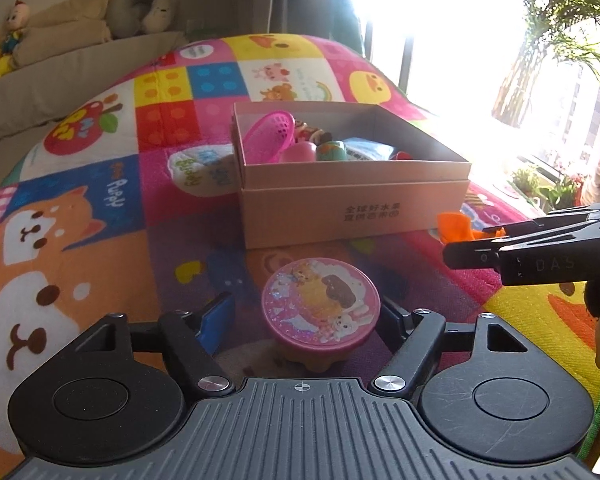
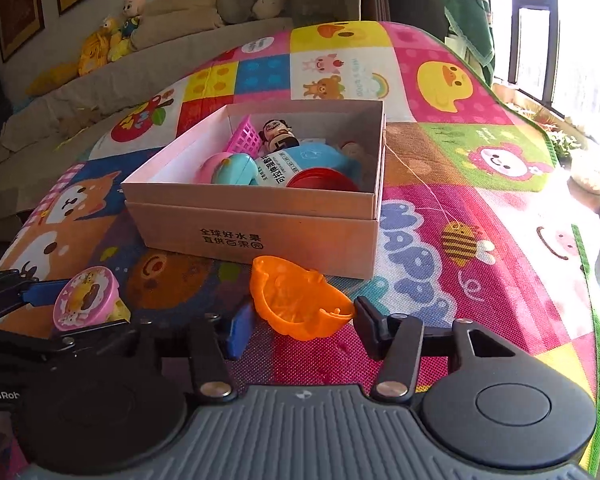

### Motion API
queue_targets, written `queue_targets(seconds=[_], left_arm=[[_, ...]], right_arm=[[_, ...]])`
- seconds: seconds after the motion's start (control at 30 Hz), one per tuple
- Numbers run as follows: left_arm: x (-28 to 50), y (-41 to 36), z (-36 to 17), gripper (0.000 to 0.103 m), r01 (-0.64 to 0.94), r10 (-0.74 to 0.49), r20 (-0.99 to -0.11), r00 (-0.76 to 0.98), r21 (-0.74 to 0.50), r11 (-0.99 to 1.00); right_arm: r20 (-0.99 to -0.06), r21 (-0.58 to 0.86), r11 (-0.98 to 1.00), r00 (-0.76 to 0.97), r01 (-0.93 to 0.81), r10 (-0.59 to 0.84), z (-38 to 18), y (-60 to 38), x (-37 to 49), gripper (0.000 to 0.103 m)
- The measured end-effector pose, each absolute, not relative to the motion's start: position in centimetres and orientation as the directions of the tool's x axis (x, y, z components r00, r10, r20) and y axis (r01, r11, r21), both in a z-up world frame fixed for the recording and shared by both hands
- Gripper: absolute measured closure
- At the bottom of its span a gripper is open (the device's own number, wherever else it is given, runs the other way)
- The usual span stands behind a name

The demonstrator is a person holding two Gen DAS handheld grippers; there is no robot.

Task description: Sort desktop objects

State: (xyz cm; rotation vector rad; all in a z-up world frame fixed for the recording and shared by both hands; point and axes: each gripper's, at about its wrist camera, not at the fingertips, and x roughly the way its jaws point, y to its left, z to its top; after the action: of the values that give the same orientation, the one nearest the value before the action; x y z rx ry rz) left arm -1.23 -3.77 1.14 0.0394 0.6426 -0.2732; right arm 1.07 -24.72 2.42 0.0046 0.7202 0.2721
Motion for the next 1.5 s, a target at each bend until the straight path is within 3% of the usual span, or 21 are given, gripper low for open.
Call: queue_targets(seconds=[0.1, 0.17, 0.27, 0.57, 0.8, 0.9, 1.0, 1.07, 1.23, 1.5], left_arm=[[-1.1, -4.2, 1.2, 0.028, 0.275, -0.238, -0.590, 0.772, -0.027, 0.961], [-1.1, -4.5, 1.3, 0.042, 0.290, -0.242, -0.589, 0.771, -0.014, 0.957], [-1.1, -4.7, 2.1, 0.042, 0.303, -0.251, -0.572, 0.781, -0.005, 0.953], [2.9, -6.3, 9.9, 0.042, 0.332, -0.281, -0.370, 0.885, 0.081, 0.940], [10.1, -8.5, 10.1, 0.042, 0.284, -0.226, -0.317, 0.921, 0.150, 0.947], [12.8, -8.3, 9.0, 0.041, 0.282, -0.211, -0.355, 0.911, 0.163, 0.946], [12.6, -7.3, 8.0, 0.031, 0.308, -0.235, -0.391, 0.890, 0.134, 0.942], [11.1, -6.5, 7.5, 0.018, 0.328, -0.264, -0.391, 0.882, 0.106, 0.939], [6.6, -5.3, 5.8, 0.008, 0.361, -0.295, -0.433, 0.852, 0.076, 0.930], [3.3, -3.3, 3.4, 0.006, 0.299, -0.252, -0.544, 0.800, -0.002, 0.954]], right_arm=[[-0.650, 0.079, 0.958, 0.714, -0.276, 0.260, 2.9, -24.6, 0.2, 0.050], [-0.644, 0.073, 0.954, 0.716, -0.292, 0.269, 3.6, -24.5, -0.3, 0.050], [-0.608, 0.047, 0.951, 0.747, -0.305, 0.269, 5.4, -24.6, -1.0, 0.050], [-0.326, -0.006, 0.966, 0.913, -0.260, 0.243, 15.1, -27.0, -1.9, 0.050], [-0.367, 0.009, 0.973, 0.904, -0.231, 0.218, 13.9, -27.8, -0.3, 0.050], [-0.405, 0.013, 0.976, 0.891, -0.218, 0.204, 12.7, -28.2, 0.5, 0.050], [-0.425, 0.020, 0.979, 0.885, -0.201, 0.191, 11.8, -28.5, 1.0, 0.050], [-0.432, 0.025, 0.981, 0.883, -0.194, 0.186, 11.3, -28.6, 1.3, 0.050], [-0.464, 0.034, 0.982, 0.868, -0.185, 0.179, 9.8, -28.5, 2.0, 0.050], [-0.439, 0.006, 0.972, 0.873, -0.234, 0.213, 10.7, -25.6, 5.6, 0.050]])
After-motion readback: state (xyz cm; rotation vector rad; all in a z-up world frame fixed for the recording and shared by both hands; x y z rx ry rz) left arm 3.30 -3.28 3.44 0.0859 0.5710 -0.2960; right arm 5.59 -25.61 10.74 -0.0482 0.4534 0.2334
